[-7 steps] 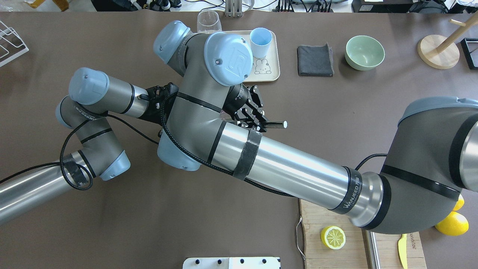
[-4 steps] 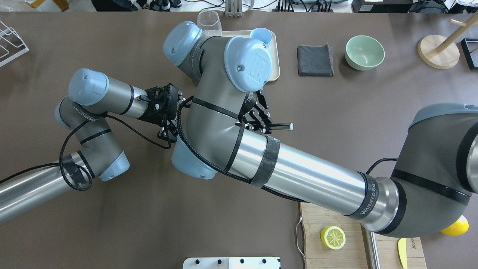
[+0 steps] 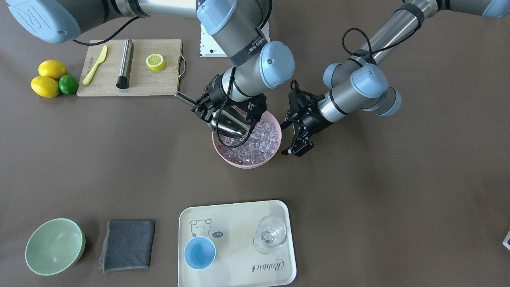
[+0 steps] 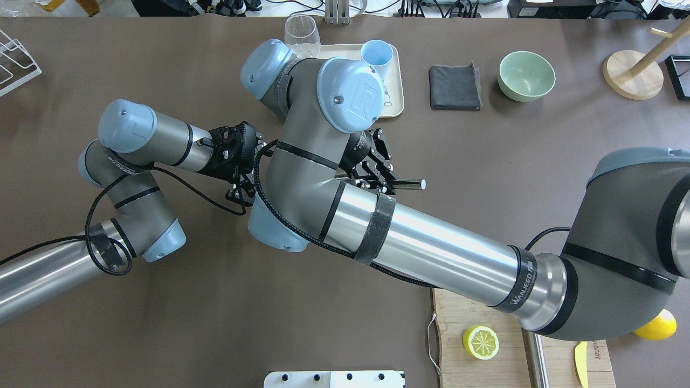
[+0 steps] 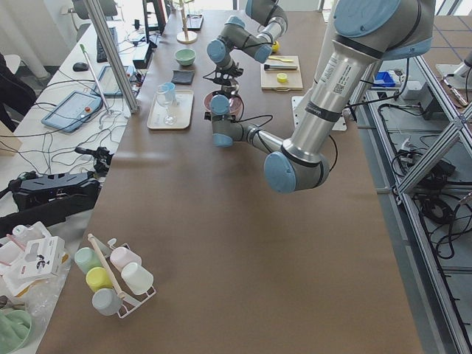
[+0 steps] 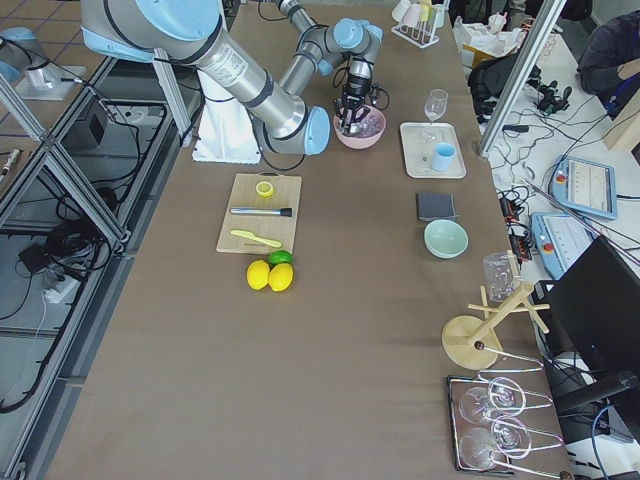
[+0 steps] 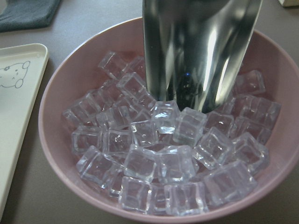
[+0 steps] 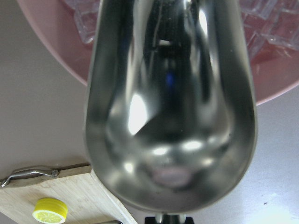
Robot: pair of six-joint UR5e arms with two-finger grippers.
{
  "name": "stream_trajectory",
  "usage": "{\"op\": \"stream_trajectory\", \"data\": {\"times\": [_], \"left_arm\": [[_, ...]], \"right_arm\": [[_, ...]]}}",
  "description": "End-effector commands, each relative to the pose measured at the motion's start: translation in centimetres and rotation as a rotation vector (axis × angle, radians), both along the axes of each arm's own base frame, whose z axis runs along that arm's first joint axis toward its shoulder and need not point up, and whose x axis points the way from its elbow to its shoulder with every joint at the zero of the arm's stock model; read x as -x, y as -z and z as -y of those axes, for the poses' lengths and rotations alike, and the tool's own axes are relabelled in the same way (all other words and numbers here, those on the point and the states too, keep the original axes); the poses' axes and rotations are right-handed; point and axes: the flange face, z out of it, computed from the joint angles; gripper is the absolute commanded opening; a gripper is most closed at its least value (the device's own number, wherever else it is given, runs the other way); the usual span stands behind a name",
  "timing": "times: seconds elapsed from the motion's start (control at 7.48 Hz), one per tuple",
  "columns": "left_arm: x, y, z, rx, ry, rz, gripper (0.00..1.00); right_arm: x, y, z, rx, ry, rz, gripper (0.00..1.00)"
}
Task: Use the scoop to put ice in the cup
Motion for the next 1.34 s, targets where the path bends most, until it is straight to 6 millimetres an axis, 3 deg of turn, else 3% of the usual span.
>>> {"op": "stream_trajectory", "data": {"times": [0.0,0.53,1.2], "left_arm": [[0.0,-0.1,0.0,0.0,-0.001,0.001,0.97],[0.4,-1.0,-0.3,-0.01,-0.003,-0.005,0.97],[0.1,-2.4,-0.2,-0.027,-0.003,-0.028,0.97]], "right_arm": [[0.6,0.7,0.4,0.007,0.001,-0.01,0.0],[1.9,2.6,1.1,0.022,0.001,-0.025,0.0],[2.4,1.9,1.3,-0.012,-0.001,0.041,0.0]]}}
